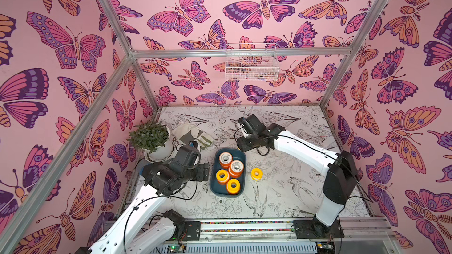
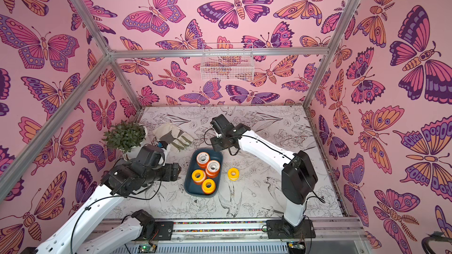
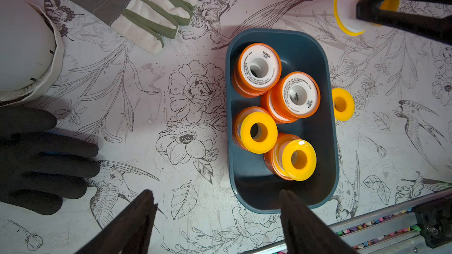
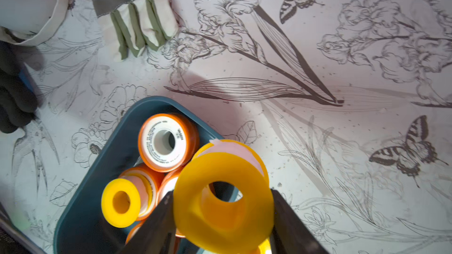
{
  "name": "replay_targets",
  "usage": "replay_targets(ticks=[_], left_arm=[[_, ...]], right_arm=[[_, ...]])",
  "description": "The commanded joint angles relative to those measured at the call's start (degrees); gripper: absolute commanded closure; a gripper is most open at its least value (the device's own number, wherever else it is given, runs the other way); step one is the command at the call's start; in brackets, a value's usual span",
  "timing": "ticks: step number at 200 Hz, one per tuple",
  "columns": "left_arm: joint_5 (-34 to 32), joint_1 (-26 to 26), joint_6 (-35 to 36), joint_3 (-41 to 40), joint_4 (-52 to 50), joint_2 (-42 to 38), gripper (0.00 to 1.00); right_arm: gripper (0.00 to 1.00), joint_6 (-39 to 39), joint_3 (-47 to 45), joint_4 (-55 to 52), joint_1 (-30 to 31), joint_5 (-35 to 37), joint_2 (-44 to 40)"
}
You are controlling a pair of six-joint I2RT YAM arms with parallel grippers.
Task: Put the sealing tape into the storage box
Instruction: Place the sealing tape in the storage box.
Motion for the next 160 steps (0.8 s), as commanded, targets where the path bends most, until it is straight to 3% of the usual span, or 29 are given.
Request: replay_targets(ticks=[1, 67, 160], left_arm=[[-0.2, 0.4, 0.8, -0.9, 0.1, -0.1, 0.16], [-0.2, 0.5, 0.8, -0.8, 0.1, -0.2, 0.16], [-0.3, 0.7, 0.7, -0.8, 0.1, 0.1, 0.16]], right_arm=[[0.46, -1.0, 4.5, -3.8, 1.9, -1.3, 4.5], [0.46, -1.2, 12.3, -5.7, 4.5, -2.6, 13.2], [0.46, -1.9, 16.3, -7.3, 7.1, -2.6, 18.4]])
